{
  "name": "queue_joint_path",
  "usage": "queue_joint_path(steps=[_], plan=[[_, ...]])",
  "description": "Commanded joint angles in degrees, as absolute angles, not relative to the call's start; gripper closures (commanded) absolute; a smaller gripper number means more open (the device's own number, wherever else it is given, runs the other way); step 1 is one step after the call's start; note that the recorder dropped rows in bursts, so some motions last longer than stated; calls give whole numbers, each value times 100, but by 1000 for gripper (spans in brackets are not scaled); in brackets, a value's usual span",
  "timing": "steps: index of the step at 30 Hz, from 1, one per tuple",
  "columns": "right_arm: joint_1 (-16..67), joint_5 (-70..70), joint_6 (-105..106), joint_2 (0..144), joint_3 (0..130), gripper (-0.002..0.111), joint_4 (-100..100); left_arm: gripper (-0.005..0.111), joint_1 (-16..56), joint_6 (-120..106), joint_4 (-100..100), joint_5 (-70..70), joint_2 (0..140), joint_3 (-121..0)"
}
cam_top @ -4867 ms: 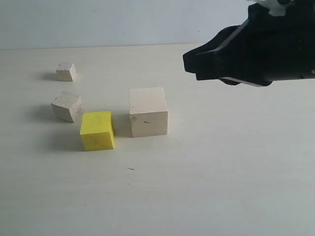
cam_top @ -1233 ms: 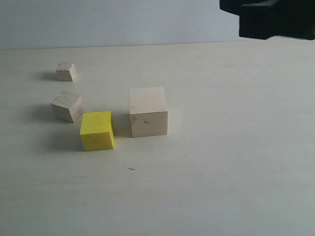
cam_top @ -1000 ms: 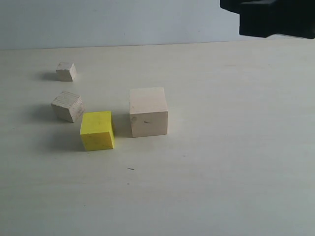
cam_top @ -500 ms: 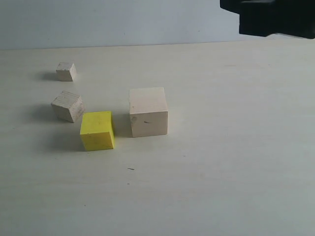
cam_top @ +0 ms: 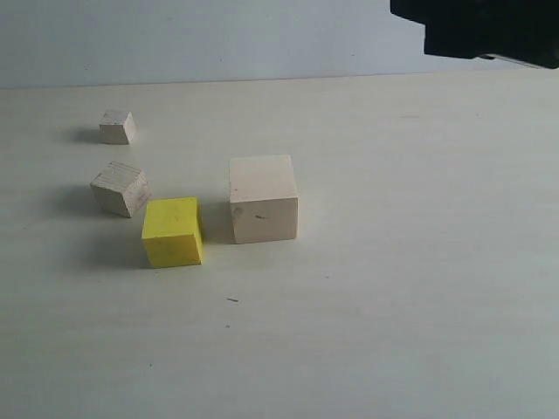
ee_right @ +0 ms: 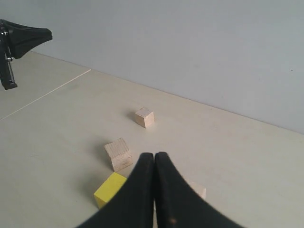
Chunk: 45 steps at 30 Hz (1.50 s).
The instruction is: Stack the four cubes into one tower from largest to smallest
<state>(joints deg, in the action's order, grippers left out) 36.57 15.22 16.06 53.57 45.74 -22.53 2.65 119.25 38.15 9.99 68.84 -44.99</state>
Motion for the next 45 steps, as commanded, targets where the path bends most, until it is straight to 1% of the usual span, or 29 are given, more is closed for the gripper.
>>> queue_joint_path(steps=[1, 3, 5, 8, 11, 13, 16, 19, 25, 29, 33, 35, 38, 40, 42, 45], plan=[[3670, 1426, 1606, 5339, 4553, 108, -2245, 107, 129, 10894, 3866, 497, 6909, -4677], [3670, 1426, 1606, 5339, 4553, 108, -2245, 107, 115, 10875, 3801, -80, 6898, -4813], [3670, 1426, 1606, 5339, 4553, 108, -2245, 107, 47, 11346, 3682, -706, 6898, -4950], [3670, 1440, 1606, 5339, 4553, 108, -2245, 107, -220, 12169, 3585, -844, 6898, -4998], [3670, 1464, 1584, 5339, 4553, 108, -2245, 107, -457, 12169, 2783, -861, 6898, -4998], [3670, 1487, 1584, 5339, 4553, 108, -2245, 107, -481, 12169, 2765, -939, 6898, -4998], [3670, 1487, 1584, 5339, 4553, 108, -2245, 107, -481, 12113, 2871, -1424, 6898, -4998], [3670, 1487, 1584, 5339, 4553, 108, -2245, 107, -481, 11579, 3740, -2155, 6898, -4998], [3670, 1464, 1584, 5339, 4553, 108, -2245, 107, -481, 11111, 5952, -4213, 6898, -4998], [3670, 1348, 1584, 5339, 4553, 108, -2245, 107, -481, 9313, 6562, -4761, 6898, -4998], [3670, 1221, 1584, 5339, 4553, 108, -2245, 107, -442, 7093, 6111, -4713, 7044, -4998], [3670, 1209, 1584, 5339, 4553, 108, -2245, 107, -442, 5357, 5267, -4699, 7142, -4998], [3670, 1220, 1584, 5339, 4553, 108, -2245, 107, -442, 2177, 3318, -4738, 7293, -4998], [3670, 1231, 1584, 5339, 4553, 108, -2245, 107, -442, 641, 2100, -4571, 7331, -4998], [3670, 1231, 1584, 5339, 4553, 108, -2245, 107, -442, -222, 966, -4272, 7331, -4998], [3670, 1259, 1584, 5339, 4553, 108, -2245, 107, -442, -457, -95, -3826, 7298, -4998]])
